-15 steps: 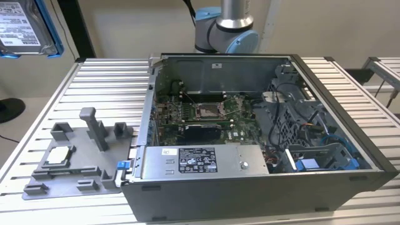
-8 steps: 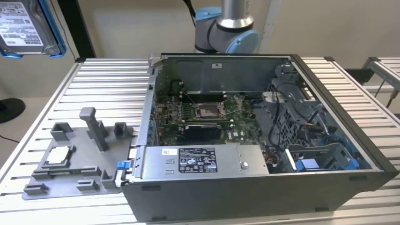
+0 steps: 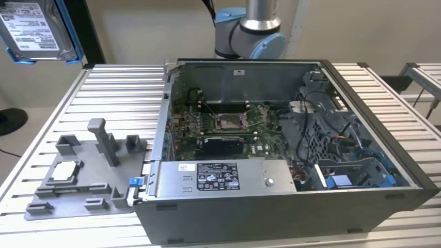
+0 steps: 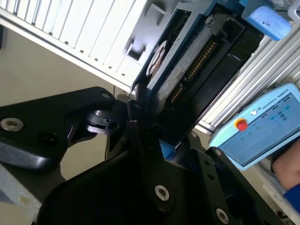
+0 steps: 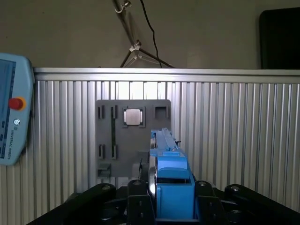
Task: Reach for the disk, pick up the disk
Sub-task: 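Pick up the disk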
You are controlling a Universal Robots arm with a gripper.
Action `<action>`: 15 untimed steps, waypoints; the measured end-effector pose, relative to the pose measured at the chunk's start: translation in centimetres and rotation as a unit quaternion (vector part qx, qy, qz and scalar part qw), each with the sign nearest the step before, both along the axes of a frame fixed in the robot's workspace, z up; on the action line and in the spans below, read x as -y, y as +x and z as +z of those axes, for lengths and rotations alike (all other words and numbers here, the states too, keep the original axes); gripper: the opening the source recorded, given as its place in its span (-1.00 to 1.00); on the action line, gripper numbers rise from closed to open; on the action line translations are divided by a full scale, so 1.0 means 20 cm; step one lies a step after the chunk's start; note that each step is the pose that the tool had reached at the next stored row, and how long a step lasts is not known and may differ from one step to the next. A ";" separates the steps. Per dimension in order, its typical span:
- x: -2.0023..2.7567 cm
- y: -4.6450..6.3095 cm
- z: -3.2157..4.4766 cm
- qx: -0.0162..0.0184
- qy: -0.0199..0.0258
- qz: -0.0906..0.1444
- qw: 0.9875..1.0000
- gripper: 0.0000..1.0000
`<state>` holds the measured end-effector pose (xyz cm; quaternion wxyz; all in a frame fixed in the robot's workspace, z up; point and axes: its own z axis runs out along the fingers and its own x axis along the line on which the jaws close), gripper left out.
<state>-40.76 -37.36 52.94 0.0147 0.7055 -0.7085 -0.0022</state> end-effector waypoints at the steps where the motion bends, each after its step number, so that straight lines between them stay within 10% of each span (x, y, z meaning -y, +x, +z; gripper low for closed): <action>1: 0.000 0.02 0.000 0.000 0.000 0.000 1.000 -1.00; 15: 0.000 0.16 -0.004 0.000 0.000 0.000 1.000 -1.00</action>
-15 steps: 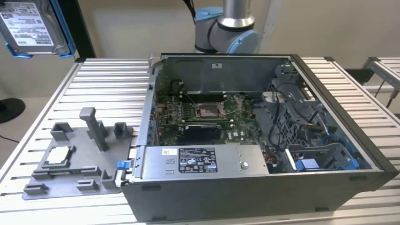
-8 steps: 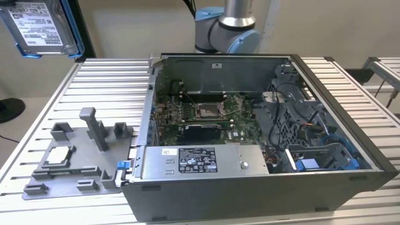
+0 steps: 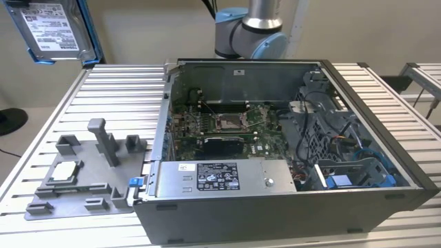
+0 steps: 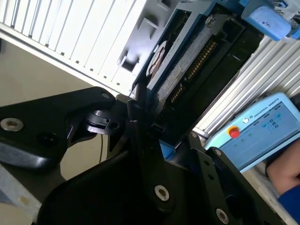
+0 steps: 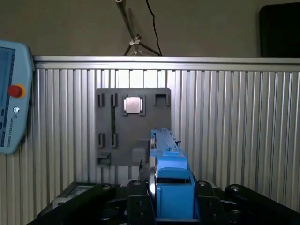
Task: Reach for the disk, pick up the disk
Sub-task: 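Pick up the disk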
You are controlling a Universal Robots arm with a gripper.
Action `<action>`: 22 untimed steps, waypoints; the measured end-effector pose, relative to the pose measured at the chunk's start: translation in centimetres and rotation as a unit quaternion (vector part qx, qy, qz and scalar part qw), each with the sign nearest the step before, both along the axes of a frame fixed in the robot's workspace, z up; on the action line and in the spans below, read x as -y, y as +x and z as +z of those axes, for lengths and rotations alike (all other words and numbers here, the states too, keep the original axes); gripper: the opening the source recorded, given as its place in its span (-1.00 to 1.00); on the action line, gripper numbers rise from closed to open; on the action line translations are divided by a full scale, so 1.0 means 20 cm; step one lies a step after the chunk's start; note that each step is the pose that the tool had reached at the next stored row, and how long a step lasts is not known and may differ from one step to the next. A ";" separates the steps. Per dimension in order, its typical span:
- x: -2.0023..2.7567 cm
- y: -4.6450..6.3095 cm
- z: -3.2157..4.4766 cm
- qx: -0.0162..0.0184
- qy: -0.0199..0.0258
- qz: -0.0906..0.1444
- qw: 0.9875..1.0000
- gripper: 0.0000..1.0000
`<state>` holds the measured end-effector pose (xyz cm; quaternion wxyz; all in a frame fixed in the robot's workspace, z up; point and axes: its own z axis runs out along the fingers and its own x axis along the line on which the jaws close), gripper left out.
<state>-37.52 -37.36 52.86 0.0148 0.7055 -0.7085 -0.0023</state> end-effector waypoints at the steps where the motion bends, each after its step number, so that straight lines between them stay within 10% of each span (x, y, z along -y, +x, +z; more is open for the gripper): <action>1: 0.000 0.01 -0.001 0.000 0.000 0.000 1.000 -1.00; 22: 0.000 0.31 -0.018 -0.001 0.000 0.000 1.000 -1.00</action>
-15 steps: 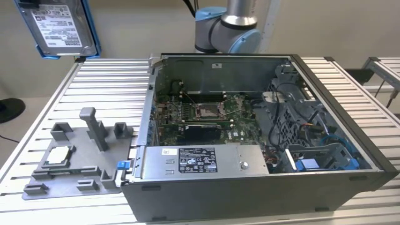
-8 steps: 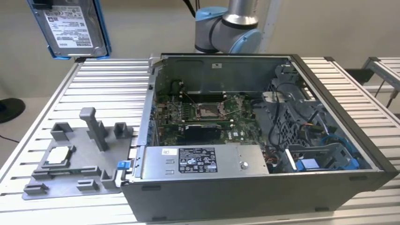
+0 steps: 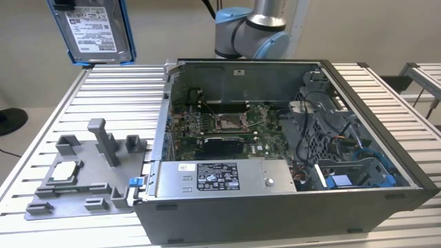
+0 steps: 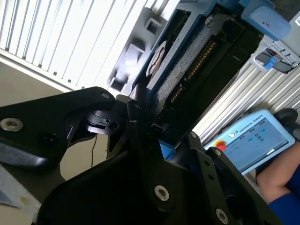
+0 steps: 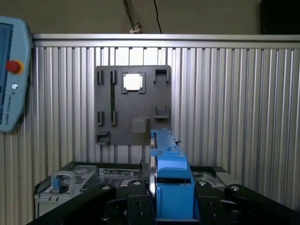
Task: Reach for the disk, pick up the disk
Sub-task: 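Pick up the disk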
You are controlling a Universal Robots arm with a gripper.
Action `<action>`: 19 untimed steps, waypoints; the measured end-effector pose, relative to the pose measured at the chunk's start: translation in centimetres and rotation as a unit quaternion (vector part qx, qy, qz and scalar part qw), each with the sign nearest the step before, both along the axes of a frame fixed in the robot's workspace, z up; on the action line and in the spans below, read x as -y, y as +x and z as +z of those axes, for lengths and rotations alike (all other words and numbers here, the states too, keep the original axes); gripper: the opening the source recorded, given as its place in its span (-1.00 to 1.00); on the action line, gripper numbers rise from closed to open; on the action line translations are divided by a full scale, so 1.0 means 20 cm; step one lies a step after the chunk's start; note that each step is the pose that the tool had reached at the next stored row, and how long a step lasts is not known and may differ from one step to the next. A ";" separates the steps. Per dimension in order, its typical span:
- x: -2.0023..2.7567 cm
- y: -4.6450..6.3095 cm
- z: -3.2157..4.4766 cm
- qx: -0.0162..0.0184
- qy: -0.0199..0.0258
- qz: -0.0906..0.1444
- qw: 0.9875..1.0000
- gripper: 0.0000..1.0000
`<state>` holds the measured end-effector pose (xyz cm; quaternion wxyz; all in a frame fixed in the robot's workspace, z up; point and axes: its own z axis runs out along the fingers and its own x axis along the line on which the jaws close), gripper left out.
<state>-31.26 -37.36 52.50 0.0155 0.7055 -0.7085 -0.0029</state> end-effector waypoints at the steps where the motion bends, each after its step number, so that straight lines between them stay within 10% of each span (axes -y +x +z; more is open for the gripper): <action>1: 0.000 0.02 0.000 0.000 0.000 0.000 1.000 -1.00; 19: 0.000 0.29 0.000 0.000 0.000 0.000 1.000 -1.00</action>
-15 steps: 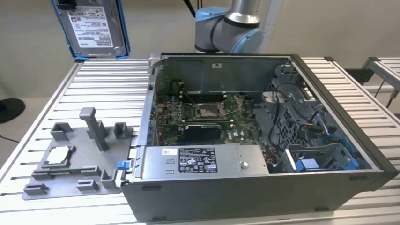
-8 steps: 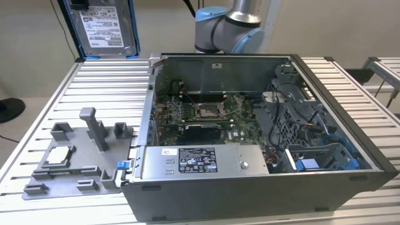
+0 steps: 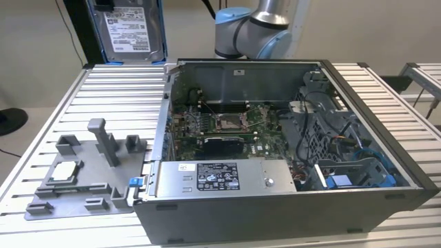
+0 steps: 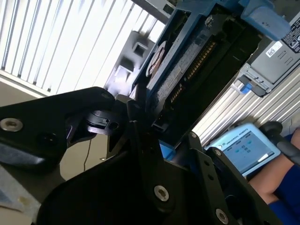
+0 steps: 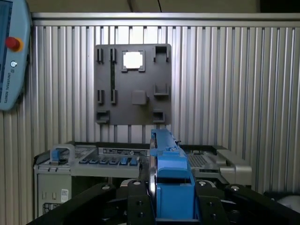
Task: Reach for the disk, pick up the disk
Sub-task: 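Pick up the disk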
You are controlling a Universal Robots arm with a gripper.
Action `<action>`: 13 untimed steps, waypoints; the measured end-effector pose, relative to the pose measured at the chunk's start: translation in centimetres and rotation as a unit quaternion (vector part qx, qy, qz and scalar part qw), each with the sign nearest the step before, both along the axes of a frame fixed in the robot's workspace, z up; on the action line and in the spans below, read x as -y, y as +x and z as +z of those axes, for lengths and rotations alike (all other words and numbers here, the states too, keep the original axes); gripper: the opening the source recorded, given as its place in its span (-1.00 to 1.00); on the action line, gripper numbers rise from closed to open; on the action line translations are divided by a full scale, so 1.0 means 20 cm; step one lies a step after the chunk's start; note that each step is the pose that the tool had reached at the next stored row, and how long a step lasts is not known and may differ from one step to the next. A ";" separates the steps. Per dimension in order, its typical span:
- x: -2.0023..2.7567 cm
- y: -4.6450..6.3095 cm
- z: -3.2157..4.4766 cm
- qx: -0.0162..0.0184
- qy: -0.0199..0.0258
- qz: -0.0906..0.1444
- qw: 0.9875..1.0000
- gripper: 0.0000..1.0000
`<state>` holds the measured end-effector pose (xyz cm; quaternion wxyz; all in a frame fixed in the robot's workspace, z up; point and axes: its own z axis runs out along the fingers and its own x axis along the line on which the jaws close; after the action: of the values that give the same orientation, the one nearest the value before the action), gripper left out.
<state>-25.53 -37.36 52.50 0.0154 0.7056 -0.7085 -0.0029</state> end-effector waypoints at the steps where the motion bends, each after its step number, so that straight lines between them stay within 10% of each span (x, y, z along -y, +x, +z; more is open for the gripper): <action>1: 0.000 0.02 0.000 0.000 0.000 0.000 1.000 -1.00; 13: 0.000 0.18 0.000 0.000 0.000 0.000 1.000 -1.00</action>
<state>-21.85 -37.36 52.50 0.0155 0.7055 -0.7085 -0.0029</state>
